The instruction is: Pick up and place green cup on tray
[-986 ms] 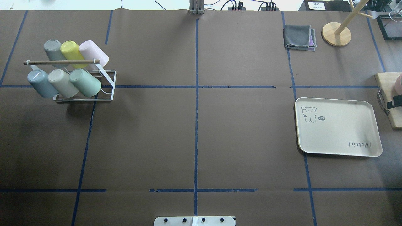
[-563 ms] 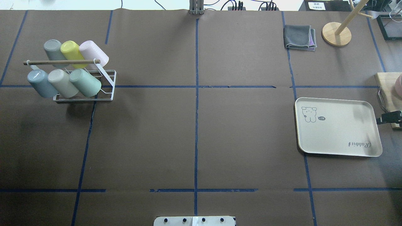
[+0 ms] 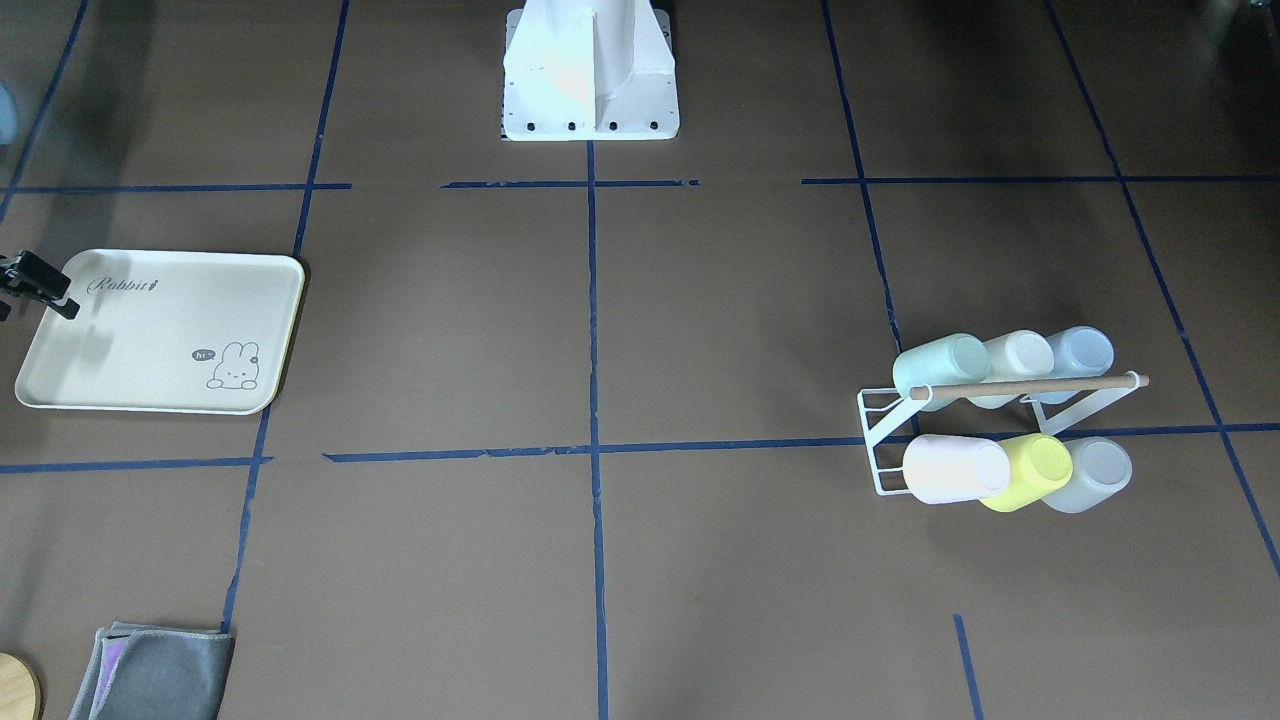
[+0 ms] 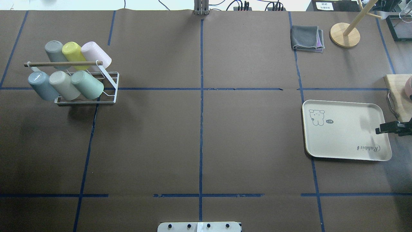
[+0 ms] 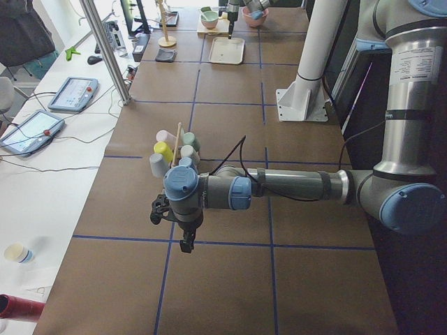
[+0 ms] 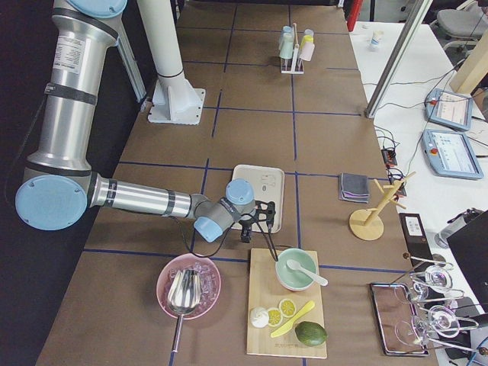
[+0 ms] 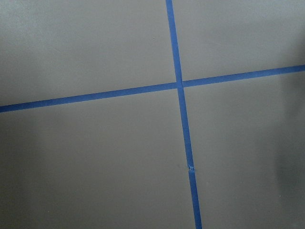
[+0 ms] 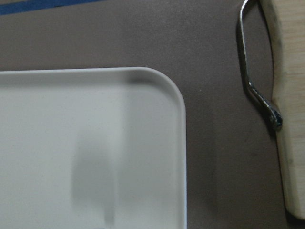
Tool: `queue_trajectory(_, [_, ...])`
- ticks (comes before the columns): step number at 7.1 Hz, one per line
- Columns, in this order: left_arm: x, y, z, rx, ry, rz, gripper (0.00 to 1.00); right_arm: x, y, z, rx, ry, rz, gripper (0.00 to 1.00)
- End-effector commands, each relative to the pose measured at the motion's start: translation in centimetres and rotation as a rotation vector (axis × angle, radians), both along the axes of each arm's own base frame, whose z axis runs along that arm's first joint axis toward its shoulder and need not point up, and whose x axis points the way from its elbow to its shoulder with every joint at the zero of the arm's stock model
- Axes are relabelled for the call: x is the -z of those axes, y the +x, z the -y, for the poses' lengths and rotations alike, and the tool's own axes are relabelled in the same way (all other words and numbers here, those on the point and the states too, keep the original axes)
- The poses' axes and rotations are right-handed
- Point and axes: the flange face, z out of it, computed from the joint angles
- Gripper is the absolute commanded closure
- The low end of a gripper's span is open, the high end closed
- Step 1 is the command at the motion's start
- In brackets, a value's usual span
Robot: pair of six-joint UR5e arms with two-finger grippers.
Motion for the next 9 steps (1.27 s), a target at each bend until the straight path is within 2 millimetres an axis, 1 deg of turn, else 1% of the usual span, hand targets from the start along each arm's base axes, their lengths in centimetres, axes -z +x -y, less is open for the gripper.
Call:
queue_trajectory(1, [-0.08,0.07,-0.07,-0.002,-0.001,0.000,0.00,0.00,-0.82,-0.15,0.005,0.010,-0.016,0.03])
queue_trajectory(2, [-0.08,0.00,-0.08,0.000,-0.001,0.000,0.00,-0.04,-0.91,-0.14,0.003,0.013,-0.021,0.09])
queue_trajectory(3, [-0.08,0.00,-0.08,0.000,-0.001,0.000,0.00,-0.10,-0.86,-0.21,0.003,0.012,-0.022,0.18])
queue_trajectory(4, [0.00,0.07,0.01,-0.002,0.000,0.000,0.00,-0.16,-0.82,-0.27,0.003,0.011,-0.023,0.23])
queue_trajectory(5, [0.00,0.00,0.00,0.000,0.000,0.000,0.00,-0.28,-0.81,-0.29,0.003,0.007,-0.025,0.35])
queue_trajectory(6, [0.13,0.06,0.22,-0.001,0.002,0.002,0.00,-0.36,-0.71,-0.33,0.002,0.004,-0.027,0.53])
queue_trajectory(7, [0.19,0.06,0.28,-0.001,0.002,0.002,0.00,-0.45,-0.59,-0.53,0.004,0.003,-0.027,0.74])
queue_trajectory(8, [0.27,0.06,0.29,-0.001,0.004,0.002,0.00,-0.52,-0.54,-0.59,0.003,0.003,-0.029,0.93])
queue_trajectory(9, [0.27,-0.01,0.28,0.001,0.004,0.002,0.00,-0.54,-0.48,-0.57,0.002,0.003,-0.030,0.99])
